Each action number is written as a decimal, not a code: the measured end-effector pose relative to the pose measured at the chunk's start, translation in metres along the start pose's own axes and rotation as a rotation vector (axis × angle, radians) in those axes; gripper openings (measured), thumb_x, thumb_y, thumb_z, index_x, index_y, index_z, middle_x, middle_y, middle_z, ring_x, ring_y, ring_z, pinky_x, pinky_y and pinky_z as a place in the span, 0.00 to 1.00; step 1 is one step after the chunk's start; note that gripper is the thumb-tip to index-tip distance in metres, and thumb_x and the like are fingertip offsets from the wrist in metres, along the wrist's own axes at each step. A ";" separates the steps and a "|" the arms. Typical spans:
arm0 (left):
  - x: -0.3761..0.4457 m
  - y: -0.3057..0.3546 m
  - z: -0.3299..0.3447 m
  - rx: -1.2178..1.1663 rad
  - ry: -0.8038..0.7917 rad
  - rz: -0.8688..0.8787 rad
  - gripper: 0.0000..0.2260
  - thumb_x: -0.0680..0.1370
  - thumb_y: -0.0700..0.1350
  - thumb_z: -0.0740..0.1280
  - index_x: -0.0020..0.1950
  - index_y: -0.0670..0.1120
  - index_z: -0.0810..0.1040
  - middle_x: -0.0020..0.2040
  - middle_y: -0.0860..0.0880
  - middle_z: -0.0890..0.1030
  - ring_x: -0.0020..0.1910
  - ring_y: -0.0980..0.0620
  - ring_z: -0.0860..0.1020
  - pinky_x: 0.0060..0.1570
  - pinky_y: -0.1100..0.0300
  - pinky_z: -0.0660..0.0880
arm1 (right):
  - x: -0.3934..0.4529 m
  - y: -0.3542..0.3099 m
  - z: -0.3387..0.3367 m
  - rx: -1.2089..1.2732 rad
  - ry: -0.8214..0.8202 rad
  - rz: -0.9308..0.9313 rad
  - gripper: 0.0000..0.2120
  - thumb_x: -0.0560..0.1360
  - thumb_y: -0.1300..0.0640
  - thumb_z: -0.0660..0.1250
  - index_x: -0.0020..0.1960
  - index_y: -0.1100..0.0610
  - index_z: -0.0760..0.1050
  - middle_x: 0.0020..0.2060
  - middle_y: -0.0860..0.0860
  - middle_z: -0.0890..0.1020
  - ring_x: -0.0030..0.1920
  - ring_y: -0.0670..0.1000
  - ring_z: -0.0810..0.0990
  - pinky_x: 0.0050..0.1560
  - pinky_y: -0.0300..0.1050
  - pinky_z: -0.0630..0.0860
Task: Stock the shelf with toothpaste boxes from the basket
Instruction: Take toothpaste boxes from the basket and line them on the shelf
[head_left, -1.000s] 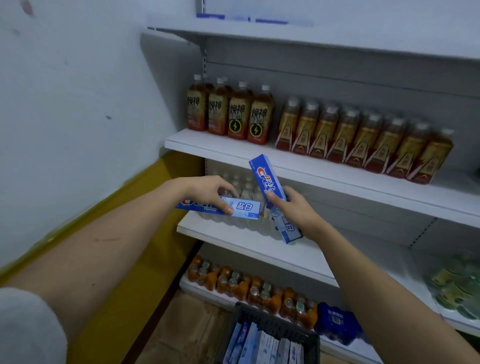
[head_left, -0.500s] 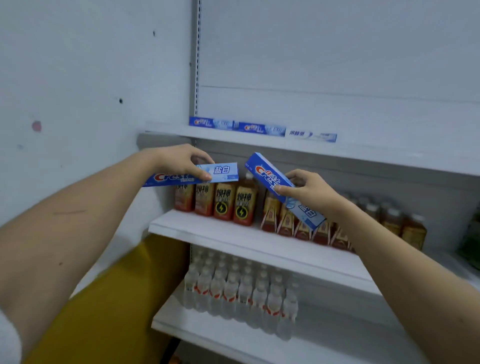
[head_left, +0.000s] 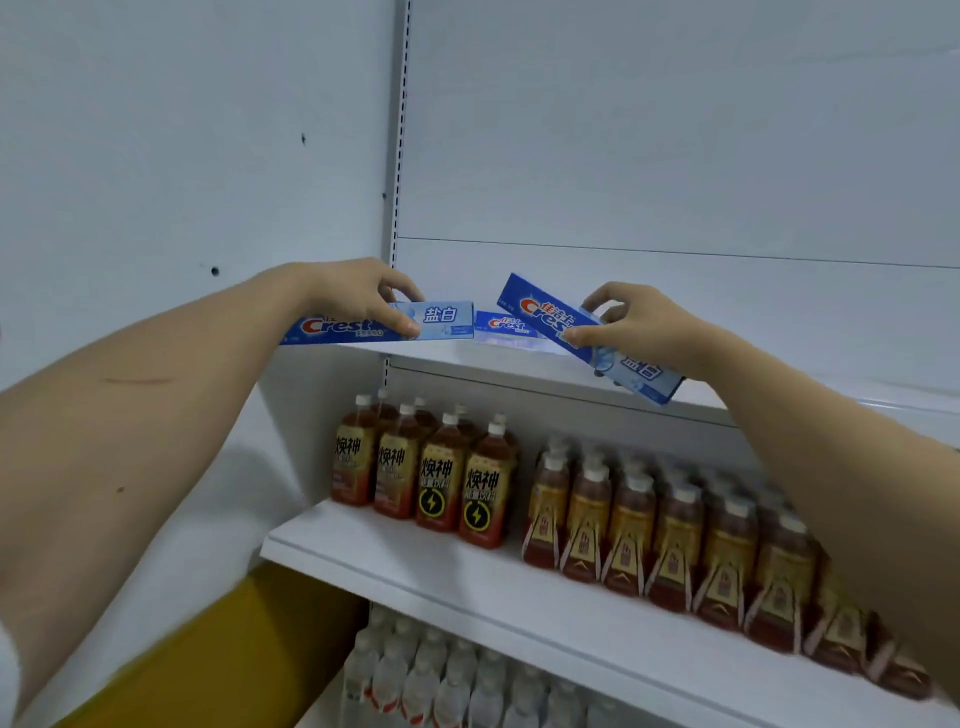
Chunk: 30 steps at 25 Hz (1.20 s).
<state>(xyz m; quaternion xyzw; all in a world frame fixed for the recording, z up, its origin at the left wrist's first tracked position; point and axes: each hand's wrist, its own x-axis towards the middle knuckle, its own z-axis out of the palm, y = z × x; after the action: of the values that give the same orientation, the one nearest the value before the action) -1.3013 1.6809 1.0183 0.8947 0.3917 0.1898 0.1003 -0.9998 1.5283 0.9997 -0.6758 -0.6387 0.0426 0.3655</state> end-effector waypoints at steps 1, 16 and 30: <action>0.009 -0.004 -0.004 0.004 0.007 -0.005 0.21 0.73 0.56 0.72 0.65 0.57 0.74 0.55 0.50 0.80 0.45 0.50 0.82 0.46 0.56 0.76 | 0.012 -0.001 -0.003 -0.028 -0.002 -0.003 0.23 0.70 0.42 0.74 0.59 0.51 0.73 0.47 0.51 0.85 0.41 0.53 0.85 0.43 0.49 0.82; 0.231 -0.115 -0.016 0.168 -0.155 0.072 0.18 0.72 0.56 0.74 0.60 0.58 0.75 0.52 0.52 0.83 0.46 0.48 0.84 0.45 0.54 0.82 | 0.246 0.026 0.049 -0.488 -0.211 0.110 0.21 0.69 0.47 0.77 0.58 0.50 0.73 0.50 0.51 0.82 0.45 0.53 0.84 0.48 0.51 0.83; 0.324 -0.159 0.002 0.285 -0.281 0.092 0.22 0.71 0.56 0.75 0.62 0.57 0.74 0.57 0.51 0.80 0.51 0.49 0.83 0.54 0.52 0.81 | 0.332 0.049 0.081 -0.744 -0.393 0.137 0.20 0.73 0.51 0.74 0.62 0.48 0.72 0.56 0.49 0.80 0.55 0.53 0.80 0.54 0.51 0.81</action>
<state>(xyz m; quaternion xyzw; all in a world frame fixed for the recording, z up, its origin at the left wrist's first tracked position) -1.2050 2.0276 1.0491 0.9344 0.3556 0.0104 0.0177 -0.9414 1.8645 1.0499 -0.7816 -0.6216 -0.0384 -0.0357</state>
